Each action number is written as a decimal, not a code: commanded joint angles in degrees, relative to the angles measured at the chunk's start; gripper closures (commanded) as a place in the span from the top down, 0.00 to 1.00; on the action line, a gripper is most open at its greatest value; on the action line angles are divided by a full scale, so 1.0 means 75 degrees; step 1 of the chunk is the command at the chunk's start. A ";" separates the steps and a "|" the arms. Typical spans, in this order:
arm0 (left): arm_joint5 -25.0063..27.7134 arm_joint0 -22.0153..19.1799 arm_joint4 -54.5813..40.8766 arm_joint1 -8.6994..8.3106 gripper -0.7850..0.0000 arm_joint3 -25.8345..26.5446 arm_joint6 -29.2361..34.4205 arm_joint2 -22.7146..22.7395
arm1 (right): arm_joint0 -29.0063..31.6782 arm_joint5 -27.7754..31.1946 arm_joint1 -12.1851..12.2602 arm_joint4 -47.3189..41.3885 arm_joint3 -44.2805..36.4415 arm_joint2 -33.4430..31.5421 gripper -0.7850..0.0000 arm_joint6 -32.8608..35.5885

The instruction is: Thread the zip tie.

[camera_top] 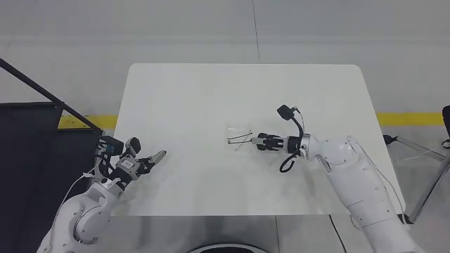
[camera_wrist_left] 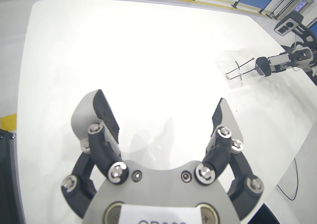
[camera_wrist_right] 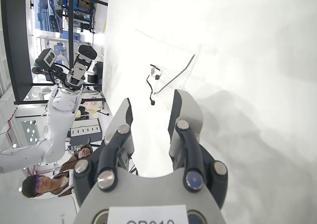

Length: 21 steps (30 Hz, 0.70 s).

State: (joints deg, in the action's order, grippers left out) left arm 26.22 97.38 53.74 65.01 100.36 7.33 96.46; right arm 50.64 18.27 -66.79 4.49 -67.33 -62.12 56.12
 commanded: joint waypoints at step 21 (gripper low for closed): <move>0.0000 0.0000 -0.0001 0.0000 1.00 0.0000 0.0001 0.0000 | -0.0295 0.0046 -0.0060 -0.0286 0.0396 0.0269 0.22 0.0109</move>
State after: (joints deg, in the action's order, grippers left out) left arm 26.22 97.38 53.74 65.01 100.36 7.33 96.46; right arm 48.49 18.53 -67.22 2.43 -64.42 -60.21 56.79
